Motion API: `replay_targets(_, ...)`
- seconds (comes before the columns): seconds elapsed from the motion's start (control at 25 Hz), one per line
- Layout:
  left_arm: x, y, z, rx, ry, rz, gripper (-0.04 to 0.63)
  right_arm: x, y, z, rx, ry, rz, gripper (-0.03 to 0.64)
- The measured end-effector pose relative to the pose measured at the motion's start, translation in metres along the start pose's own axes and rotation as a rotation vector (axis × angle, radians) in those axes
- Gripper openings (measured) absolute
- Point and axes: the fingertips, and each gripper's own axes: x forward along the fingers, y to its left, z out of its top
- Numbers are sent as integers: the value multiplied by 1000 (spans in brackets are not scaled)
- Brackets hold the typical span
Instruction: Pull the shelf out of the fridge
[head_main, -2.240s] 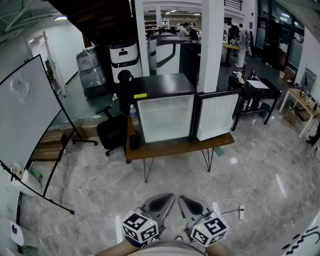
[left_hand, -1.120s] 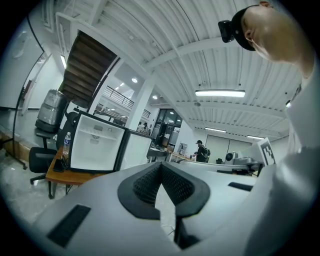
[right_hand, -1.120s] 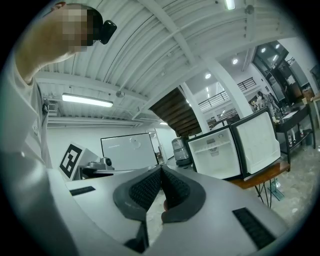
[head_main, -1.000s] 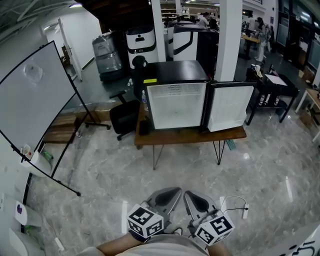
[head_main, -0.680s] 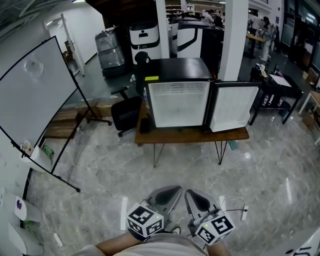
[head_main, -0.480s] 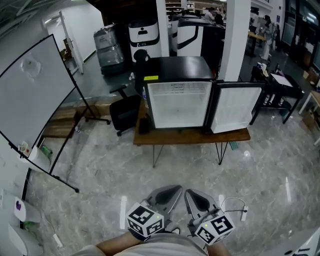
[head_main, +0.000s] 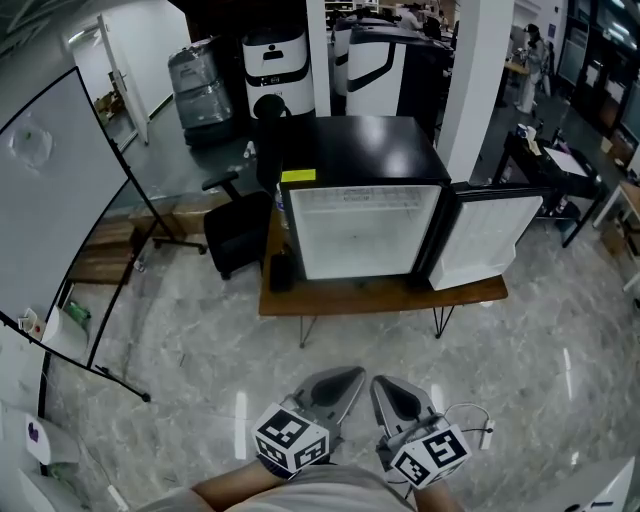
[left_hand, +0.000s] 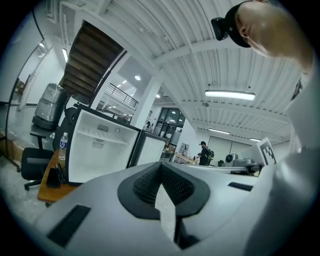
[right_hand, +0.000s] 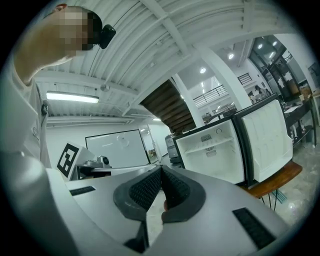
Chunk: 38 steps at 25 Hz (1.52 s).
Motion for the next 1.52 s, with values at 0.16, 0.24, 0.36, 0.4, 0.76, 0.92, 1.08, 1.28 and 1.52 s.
replay_targets(0.16,22,47,19,8,8,-23,6,51,-20,11,1,-10,-28,18)
replay_targets(0.24,31,69,27,14,13,-38,6,76,-30,16,5,-21,-43,18)
replay_targets(0.36,42,98,38,26,15,-57,6,107,-43,24,16,-46,-59,18)
replay_targets(0.4,46,107,41,27,14,-61,6,116,-47,27,21,-55,-65,18)
replay_targets(0.76,79,157,60,40,-10,-64,6,176,-100,46,32,-82,-122,18)
replay_targets(0.92,99,180,65,34,-9,-34,6,203,-134,49,57,-83,-120,18)
replay_targets(1.08,121,197,77,45,-12,6,6,232,-175,57,162,-120,-85,20)
replay_targets(1.28,158,212,84,63,-3,41,6,267,-227,54,452,-202,26,21)
replay_targets(1.52,185,228,88,63,21,93,6,294,-291,39,752,-263,14,32)
